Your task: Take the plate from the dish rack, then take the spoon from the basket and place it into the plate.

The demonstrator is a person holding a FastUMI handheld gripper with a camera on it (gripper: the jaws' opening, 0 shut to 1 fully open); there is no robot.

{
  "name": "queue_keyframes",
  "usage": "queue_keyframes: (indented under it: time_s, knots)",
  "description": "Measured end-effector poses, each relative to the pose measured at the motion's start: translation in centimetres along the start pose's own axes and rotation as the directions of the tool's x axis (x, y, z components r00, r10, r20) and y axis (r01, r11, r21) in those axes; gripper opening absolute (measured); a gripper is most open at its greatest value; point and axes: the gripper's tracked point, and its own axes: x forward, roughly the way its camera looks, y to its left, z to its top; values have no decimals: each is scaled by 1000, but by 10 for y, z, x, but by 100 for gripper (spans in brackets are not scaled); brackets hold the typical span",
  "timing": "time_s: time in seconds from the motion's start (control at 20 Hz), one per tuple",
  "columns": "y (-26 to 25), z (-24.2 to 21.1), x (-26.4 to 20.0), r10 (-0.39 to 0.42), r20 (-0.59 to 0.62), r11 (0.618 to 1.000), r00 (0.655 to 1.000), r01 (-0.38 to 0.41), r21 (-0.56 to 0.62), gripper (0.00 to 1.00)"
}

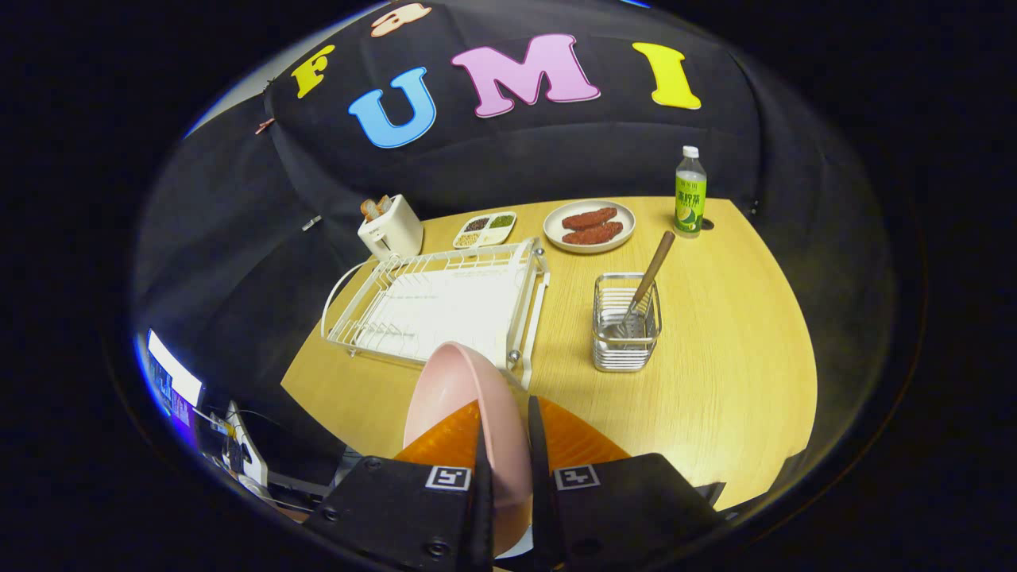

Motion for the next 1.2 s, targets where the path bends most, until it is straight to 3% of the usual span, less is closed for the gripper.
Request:
queue_keyframes:
  time_s: [0.35, 0.65, 0.9, 0.95, 1.05, 1.15, 1.2]
  knots:
    - [-58, -41, 44, 80, -141, 995, 987, -71, 69, 23]
    - [-76, -52, 63, 134, -170, 989, 976, -120, 88, 24]
    - [-95, -45, 68, 77, -117, 997, 990, -73, 37, 26]
    - [-99, -46, 69, 62, -106, 998, 992, -60, 21, 39]
    - [-104, -41, 64, 51, -78, 999, 996, -51, 2, 73]
    - [-108, -27, 55, 33, -25, 998, 999, -34, -47, 95]
    - [-112, -16, 47, 9, 14, 997, 1000, -8, -78, 98]
